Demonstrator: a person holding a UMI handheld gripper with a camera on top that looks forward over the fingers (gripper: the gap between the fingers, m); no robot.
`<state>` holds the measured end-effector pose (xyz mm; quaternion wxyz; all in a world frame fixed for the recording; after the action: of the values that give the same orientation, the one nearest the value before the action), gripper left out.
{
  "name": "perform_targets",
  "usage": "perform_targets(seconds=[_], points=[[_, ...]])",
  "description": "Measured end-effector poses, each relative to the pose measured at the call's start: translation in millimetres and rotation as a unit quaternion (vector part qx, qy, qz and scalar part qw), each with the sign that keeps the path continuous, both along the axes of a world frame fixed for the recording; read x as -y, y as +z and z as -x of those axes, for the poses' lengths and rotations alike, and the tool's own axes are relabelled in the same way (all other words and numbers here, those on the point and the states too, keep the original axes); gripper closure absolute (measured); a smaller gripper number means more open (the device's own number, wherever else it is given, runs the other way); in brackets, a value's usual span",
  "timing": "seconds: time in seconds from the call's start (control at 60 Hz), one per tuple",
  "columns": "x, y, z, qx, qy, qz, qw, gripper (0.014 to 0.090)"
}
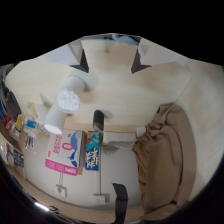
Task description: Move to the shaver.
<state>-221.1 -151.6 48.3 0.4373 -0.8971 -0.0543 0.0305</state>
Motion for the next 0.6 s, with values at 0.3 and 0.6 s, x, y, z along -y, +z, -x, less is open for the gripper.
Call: perform_targets(seconds=[0.3,0.6], points=[[-119,5,7,0.014,-0.030,-0.042,0.999,0.0180],[-180,3,5,0.022,-0.048,-0.043,0.998,0.0183]])
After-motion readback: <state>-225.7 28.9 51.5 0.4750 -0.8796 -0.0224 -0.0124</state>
